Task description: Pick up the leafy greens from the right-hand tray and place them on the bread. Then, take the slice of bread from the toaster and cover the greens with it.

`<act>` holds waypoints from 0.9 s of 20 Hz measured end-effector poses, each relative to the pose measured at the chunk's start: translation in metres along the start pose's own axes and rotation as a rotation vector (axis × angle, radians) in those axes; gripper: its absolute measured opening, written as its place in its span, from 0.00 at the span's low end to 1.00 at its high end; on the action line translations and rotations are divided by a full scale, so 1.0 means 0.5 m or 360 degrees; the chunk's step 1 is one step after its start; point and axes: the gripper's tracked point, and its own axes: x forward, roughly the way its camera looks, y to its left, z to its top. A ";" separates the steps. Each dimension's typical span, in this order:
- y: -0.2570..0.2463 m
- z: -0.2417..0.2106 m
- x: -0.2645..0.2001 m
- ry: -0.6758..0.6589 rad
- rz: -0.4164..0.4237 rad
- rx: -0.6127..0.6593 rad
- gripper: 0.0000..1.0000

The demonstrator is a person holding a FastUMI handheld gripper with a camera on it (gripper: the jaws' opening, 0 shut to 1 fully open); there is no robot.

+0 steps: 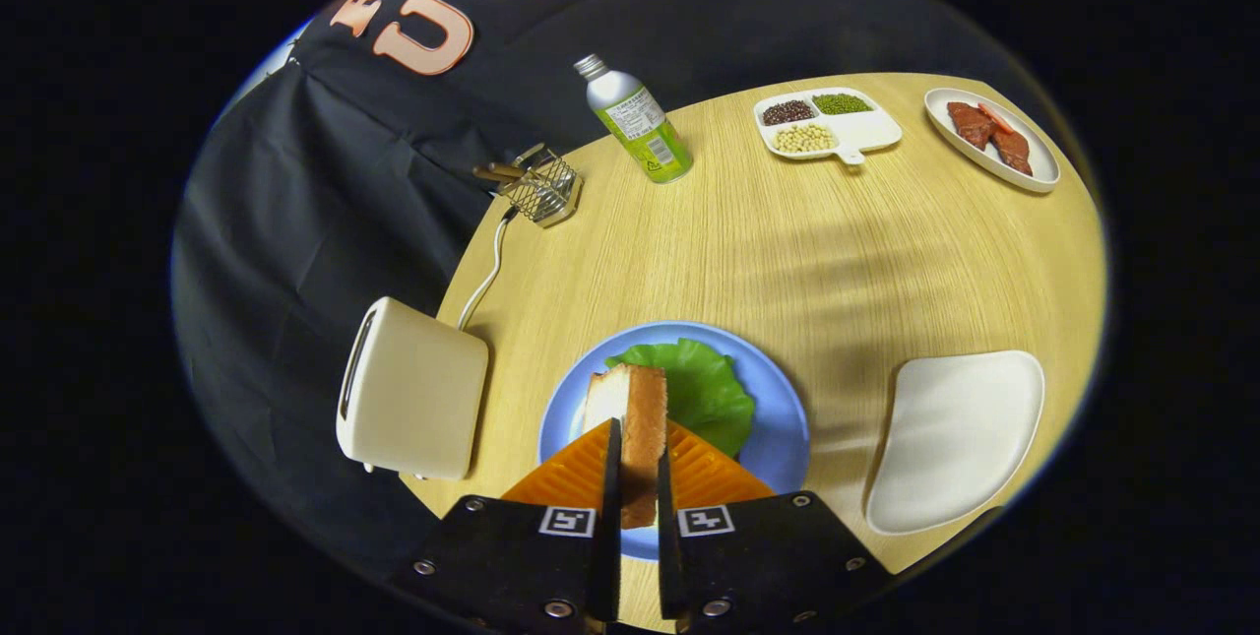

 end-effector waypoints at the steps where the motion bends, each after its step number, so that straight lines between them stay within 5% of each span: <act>1: -0.014 -0.001 0.005 -0.0001 -0.0016 -0.0015 0.22; 9: -0.061 -0.016 0.027 -0.0057 -0.0194 -0.0246 0.53; 18: -0.001 0.030 -0.033 -0.0261 -0.0097 -0.0370 0.74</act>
